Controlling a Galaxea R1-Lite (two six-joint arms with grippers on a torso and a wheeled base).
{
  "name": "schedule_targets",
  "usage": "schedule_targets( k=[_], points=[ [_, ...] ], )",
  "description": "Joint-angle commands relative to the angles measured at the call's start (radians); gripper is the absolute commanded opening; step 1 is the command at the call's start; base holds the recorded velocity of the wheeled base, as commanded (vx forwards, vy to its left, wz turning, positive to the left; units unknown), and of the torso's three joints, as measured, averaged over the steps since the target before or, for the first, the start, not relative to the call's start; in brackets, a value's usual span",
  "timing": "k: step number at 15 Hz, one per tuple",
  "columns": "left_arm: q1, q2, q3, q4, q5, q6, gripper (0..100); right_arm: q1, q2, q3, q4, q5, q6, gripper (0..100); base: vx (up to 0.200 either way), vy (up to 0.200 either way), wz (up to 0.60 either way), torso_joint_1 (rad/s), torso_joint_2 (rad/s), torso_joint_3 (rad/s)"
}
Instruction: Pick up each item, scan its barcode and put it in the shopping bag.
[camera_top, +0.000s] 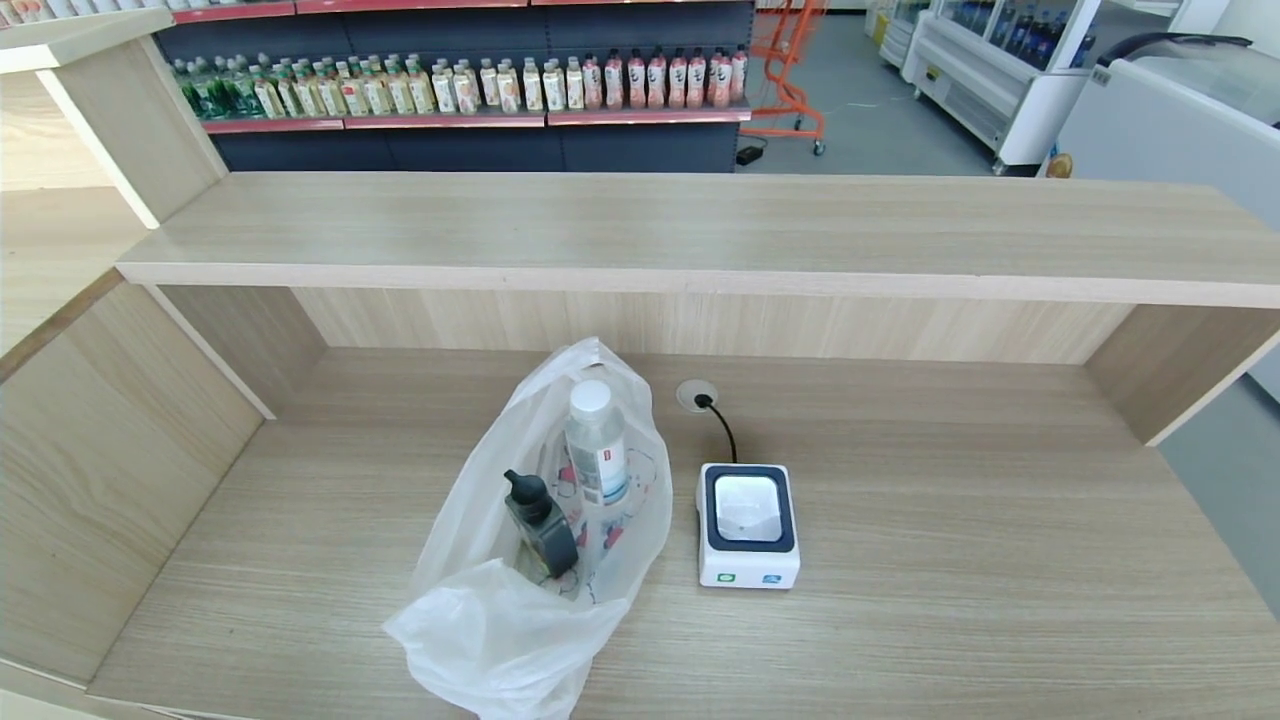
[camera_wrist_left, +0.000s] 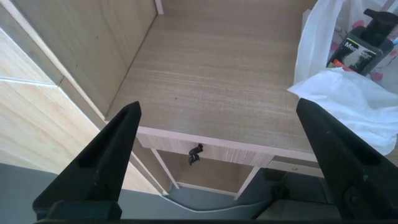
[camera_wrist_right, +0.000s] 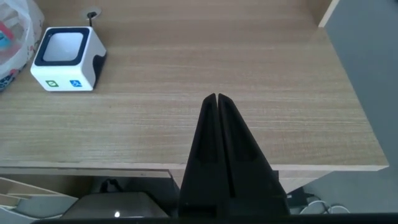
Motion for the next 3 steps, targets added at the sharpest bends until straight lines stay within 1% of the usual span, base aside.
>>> schedule_targets(
  k=[1, 3],
  points=[
    [0.0, 0.0, 0.0, 0.0, 0.001, 0.0, 100, 0.0, 0.002, 0.0, 0.0, 0.0, 0.001, 0, 0.0, 0.0, 0.0, 0.0, 0.0, 0.0],
    [0.0, 0.0, 0.0, 0.0, 0.001, 0.0, 100, 0.0, 0.002, 0.0, 0.0, 0.0, -0.001, 0, 0.0, 0.0, 0.0, 0.0, 0.0, 0.0]
  ],
)
